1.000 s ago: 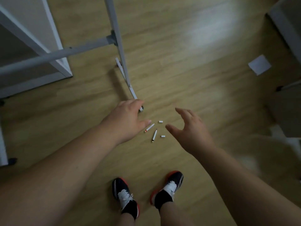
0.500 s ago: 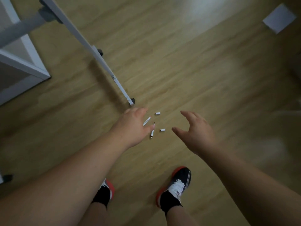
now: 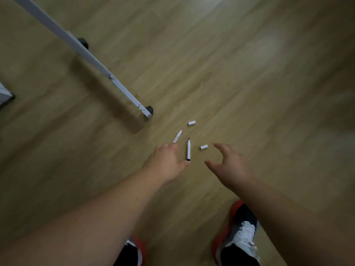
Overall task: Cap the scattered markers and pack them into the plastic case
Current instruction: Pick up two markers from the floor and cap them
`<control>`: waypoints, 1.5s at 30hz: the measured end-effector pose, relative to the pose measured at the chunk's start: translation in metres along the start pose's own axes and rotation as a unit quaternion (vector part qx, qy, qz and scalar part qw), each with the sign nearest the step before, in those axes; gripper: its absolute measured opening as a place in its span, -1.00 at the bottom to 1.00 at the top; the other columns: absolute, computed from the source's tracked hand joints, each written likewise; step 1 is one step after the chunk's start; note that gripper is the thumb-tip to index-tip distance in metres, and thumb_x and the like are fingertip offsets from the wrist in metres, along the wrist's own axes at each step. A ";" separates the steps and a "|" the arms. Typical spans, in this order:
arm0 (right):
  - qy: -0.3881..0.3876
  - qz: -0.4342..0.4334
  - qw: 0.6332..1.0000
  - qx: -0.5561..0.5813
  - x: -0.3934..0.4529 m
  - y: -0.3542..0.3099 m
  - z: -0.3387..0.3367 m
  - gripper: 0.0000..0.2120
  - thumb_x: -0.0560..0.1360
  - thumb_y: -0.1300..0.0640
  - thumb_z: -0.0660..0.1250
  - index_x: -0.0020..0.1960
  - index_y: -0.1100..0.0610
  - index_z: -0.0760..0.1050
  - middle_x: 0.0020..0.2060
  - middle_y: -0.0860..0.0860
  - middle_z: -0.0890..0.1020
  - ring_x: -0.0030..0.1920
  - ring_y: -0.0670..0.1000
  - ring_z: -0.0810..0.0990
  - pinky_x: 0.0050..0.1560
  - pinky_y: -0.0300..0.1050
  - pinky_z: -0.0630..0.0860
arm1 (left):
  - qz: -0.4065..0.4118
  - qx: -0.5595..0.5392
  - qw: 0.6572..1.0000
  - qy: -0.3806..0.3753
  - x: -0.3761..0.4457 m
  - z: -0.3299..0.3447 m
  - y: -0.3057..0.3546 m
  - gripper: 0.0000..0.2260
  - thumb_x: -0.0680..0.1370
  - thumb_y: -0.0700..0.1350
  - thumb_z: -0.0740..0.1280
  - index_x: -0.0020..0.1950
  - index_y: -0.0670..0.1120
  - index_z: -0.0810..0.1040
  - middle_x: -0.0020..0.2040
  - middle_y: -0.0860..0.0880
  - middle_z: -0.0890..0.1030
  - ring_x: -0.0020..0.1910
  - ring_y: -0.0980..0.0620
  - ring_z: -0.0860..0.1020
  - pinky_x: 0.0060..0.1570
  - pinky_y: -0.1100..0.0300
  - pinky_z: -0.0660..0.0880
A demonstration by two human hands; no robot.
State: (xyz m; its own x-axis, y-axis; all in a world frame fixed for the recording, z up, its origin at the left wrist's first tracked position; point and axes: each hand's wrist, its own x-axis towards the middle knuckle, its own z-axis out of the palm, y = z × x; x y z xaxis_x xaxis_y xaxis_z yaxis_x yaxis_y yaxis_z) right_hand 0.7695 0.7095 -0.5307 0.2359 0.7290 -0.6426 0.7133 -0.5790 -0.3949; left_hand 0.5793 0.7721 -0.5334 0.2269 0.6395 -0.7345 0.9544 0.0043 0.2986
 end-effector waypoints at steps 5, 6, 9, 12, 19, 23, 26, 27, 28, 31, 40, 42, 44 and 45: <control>-0.005 0.014 1.000 0.003 0.033 0.023 0.046 -0.37 0.44 -0.11 0.41 0.45 0.01 0.37 0.40 -0.04 0.43 0.39 0.01 0.39 0.35 -0.08 0.34 | -0.035 -0.020 0.999 -0.008 0.043 0.048 -0.015 -0.47 0.46 0.22 0.35 0.32 -0.05 0.45 0.29 -0.08 0.50 0.27 -0.13 0.47 0.21 0.02 0.47; -0.004 0.016 1.000 0.003 0.038 0.028 0.053 -0.38 0.44 -0.12 0.41 0.45 0.01 0.37 0.40 -0.04 0.42 0.38 0.01 0.40 0.35 -0.08 0.35 | -0.042 -0.018 0.999 -0.008 0.052 0.057 -0.017 -0.47 0.46 0.22 0.35 0.32 -0.06 0.46 0.29 -0.09 0.50 0.27 -0.12 0.48 0.20 0.03 0.47; -0.003 0.019 1.000 -0.008 0.061 0.044 0.071 -0.41 0.46 -0.10 0.39 0.45 0.01 0.37 0.39 -0.03 0.43 0.36 0.04 0.42 0.32 -0.08 0.36 | -0.067 -0.029 0.997 -0.008 0.085 0.080 -0.015 -0.56 0.49 0.16 0.34 0.24 -0.09 0.52 0.22 -0.08 0.56 0.18 -0.11 0.54 0.04 0.12 0.48; 0.006 0.023 0.999 -0.026 0.078 0.056 0.084 -0.46 0.48 -0.05 0.37 0.43 0.03 0.40 0.36 0.01 0.45 0.31 0.08 0.47 0.27 -0.08 0.39 | -0.077 -0.054 0.996 -0.009 0.109 0.095 -0.009 -0.74 0.52 0.09 0.30 0.01 -0.10 0.53 0.02 -0.08 0.62 0.02 -0.11 0.58 -0.14 0.17 0.44; 0.024 -0.008 0.998 -0.050 0.118 0.071 0.098 -0.56 0.48 0.04 0.33 0.36 0.03 0.46 0.22 0.05 0.47 0.15 0.12 0.54 0.15 -0.02 0.49 | -0.093 -0.041 0.994 0.040 0.151 0.121 0.013 -0.73 0.54 0.10 0.31 0.01 -0.10 0.49 -0.09 -0.05 0.63 -0.05 -0.09 0.61 -0.20 0.18 0.38; 0.035 -0.024 0.997 -0.068 0.132 0.071 0.103 -0.62 0.48 0.04 0.33 0.29 0.00 0.49 0.16 0.04 0.46 0.06 0.11 0.56 0.04 0.00 0.53 | -0.091 -0.027 0.994 0.052 0.159 0.124 0.014 -0.84 0.55 -0.01 0.32 -0.12 -0.06 0.41 -0.07 -0.09 0.62 -0.05 -0.12 0.61 -0.19 0.16 0.42; 0.028 -0.049 0.994 -0.091 0.135 0.071 0.107 -0.74 0.50 0.05 0.32 0.19 -0.02 0.53 0.08 0.02 0.44 -0.01 0.10 0.56 -0.09 -0.08 0.48 | -0.090 -0.054 0.994 0.045 0.160 0.124 0.007 -0.82 0.55 -0.01 0.31 -0.18 -0.07 0.42 -0.21 -0.06 0.59 -0.14 -0.10 0.61 -0.22 0.16 0.45; 0.024 -0.055 0.993 -0.099 0.135 0.070 0.108 -0.79 0.51 0.06 0.31 0.14 -0.02 0.53 0.05 0.02 0.44 -0.03 0.10 0.55 -0.14 -0.10 0.43 | -0.084 -0.075 0.993 0.046 0.160 0.123 0.005 -0.80 0.54 -0.01 0.31 -0.21 -0.07 0.42 -0.27 -0.04 0.56 -0.18 -0.08 0.60 -0.26 0.17 0.41; 0.021 -0.060 0.992 -0.110 0.136 0.070 0.109 -0.82 0.51 0.06 0.29 0.10 -0.01 0.54 0.03 0.02 0.44 -0.05 0.11 0.54 -0.17 -0.12 0.37 | -0.080 -0.108 0.990 0.046 0.158 0.122 0.003 -0.79 0.54 -0.01 0.32 -0.23 -0.07 0.41 -0.32 -0.02 0.53 -0.24 -0.06 0.57 -0.30 0.18 0.38; 0.014 -0.075 0.987 -0.142 0.137 0.068 0.110 -0.88 0.53 0.09 0.26 0.03 0.01 0.54 -0.01 0.03 0.43 -0.06 0.10 0.51 -0.20 -0.14 0.29 | -0.086 -0.225 0.970 0.031 0.154 0.119 -0.004 -0.74 0.52 -0.02 0.37 -0.32 -0.05 0.41 -0.39 -0.03 0.54 -0.31 -0.08 0.55 -0.24 0.14 0.47; -0.037 0.109 0.962 0.247 0.131 0.041 0.083 -0.92 0.48 0.14 0.43 -0.14 0.12 0.56 -0.28 0.00 0.58 -0.27 -0.01 0.54 -0.23 -0.15 0.48 | -0.108 -0.541 0.834 -0.031 0.134 0.077 -0.006 -0.92 0.58 -0.20 0.35 -0.09 -0.16 0.50 -0.20 -0.17 0.62 -0.38 -0.04 0.60 -0.29 0.02 0.63; -0.120 0.182 0.861 0.459 0.122 0.028 0.065 -0.87 0.51 0.23 0.40 -0.18 0.13 0.49 -0.38 0.02 0.51 -0.39 -0.05 0.46 -0.38 -0.19 0.43 | -0.095 -0.542 0.834 -0.033 0.132 0.065 -0.004 -0.93 0.58 -0.20 0.36 -0.07 -0.16 0.50 -0.19 -0.17 0.63 -0.37 -0.05 0.60 -0.30 0.03 0.63; -0.186 0.242 0.778 0.549 0.114 0.017 0.046 -0.89 0.54 0.25 0.34 -0.17 0.15 0.49 -0.42 0.02 0.49 -0.45 -0.08 0.44 -0.48 -0.26 0.42 | -0.079 -0.544 0.834 -0.042 0.128 0.053 0.000 -0.93 0.57 -0.19 0.37 -0.08 -0.15 0.50 -0.17 -0.18 0.64 -0.33 -0.08 0.61 -0.20 -0.04 0.64; -0.208 0.267 0.754 0.563 0.110 0.012 0.039 -0.87 0.55 0.23 0.32 -0.18 0.16 0.50 -0.45 0.01 0.49 -0.48 -0.09 0.43 -0.51 -0.29 0.42 | -0.071 -0.545 0.834 -0.046 0.125 0.047 0.003 -0.92 0.57 -0.19 0.37 -0.09 -0.14 0.50 -0.18 -0.17 0.65 -0.31 -0.10 0.62 -0.15 -0.07 0.64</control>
State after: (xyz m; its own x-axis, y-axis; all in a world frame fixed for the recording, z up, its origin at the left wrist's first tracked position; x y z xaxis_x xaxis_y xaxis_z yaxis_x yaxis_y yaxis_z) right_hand 0.7782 0.7686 -0.6315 -0.1038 0.2389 -0.9655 -0.4774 -0.8635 -0.1624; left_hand 0.6199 0.8159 -0.6534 0.1886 0.5124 -0.8378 0.2402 0.8031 0.5453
